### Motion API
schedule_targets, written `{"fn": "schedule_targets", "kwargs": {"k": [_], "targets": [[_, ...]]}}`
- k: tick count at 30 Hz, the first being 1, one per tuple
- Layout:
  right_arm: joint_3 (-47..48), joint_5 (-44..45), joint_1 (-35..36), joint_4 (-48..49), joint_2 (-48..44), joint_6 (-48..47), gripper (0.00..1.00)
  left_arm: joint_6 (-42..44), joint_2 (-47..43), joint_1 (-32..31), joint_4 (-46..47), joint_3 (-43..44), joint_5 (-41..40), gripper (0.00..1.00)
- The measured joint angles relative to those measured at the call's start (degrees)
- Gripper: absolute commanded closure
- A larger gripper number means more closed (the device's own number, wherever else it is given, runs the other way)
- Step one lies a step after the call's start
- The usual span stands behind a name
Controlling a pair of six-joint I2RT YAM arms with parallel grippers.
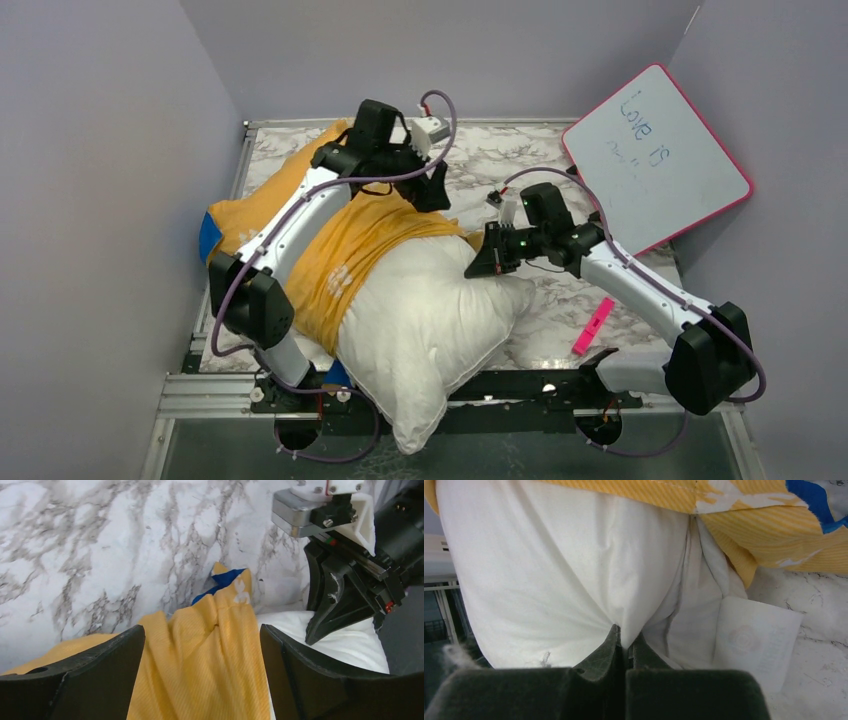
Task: Remove the pillowcase from the pillow
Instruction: Remove the pillow from the pillowcase.
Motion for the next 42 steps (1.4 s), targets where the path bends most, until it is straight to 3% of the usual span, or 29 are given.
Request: {"fn": "schedule_targets", "kwargs": {"k": [4,7,9,12,18,25,30,34,35,38,42], "targets": [[0.0,1.07,0.04,-0.02,-0.33,0.2,1.0,5.25,5.79,-5.49,-5.14,3.87,-1.25,0.24],[0.0,3.1,0.13,-0.42,-1.31,0.22,1.0,6.43,8.61,-8.24,-9.05,2.4,-8.26,0.51],[0.0,5.03,0.15,-0.72,-2.21,0.28,0.99,5.64,10.03,-8.2,-10.23,2.1,-13.0,0.76],[0.0,8.26,0.37,-0.94,-3.56,0.92,0.99,4.5,10.4,-7.85,-9.86,2.12,-18.21,1.0],[-0.02,13.07,0.85,-0.98,-7.28,1.68,0.99,-1.2,8.85,-5.79,-7.87,2.1,-26.14,1.0],[0.76,18.29,0.94,-0.76,-9.07,1.44,0.99,-9.11,6.49,4.76,-8.24,4.33,-33.57,1.0],[5.07,25.53,1.77,-2.32,-8.57,1.68,0.99,-13.73,4.83,10.78,-8.92,4.52,-34.62,0.98],[10.38,32.48,1.99,-4.79,-5.55,1.77,0.99,-14.32,2.23,12.04,-7.67,3.96,-32.15,0.41],[11.61,34.25,1.86,-5.77,-4.57,1.64,0.99,-14.29,1.51,12.39,-6.64,3.5,-31.12,0.32],[16.26,38.29,0.66,-9.46,-0.15,0.66,0.99,-15.21,-1.2,14.05,-3.15,1.14,-28.61,0.18],[24.09,41.2,-2.19,-14.16,8.7,-1.07,0.9,-15.89,-6.6,15.63,-0.26,-2.91,-27.47,0.14]]}}
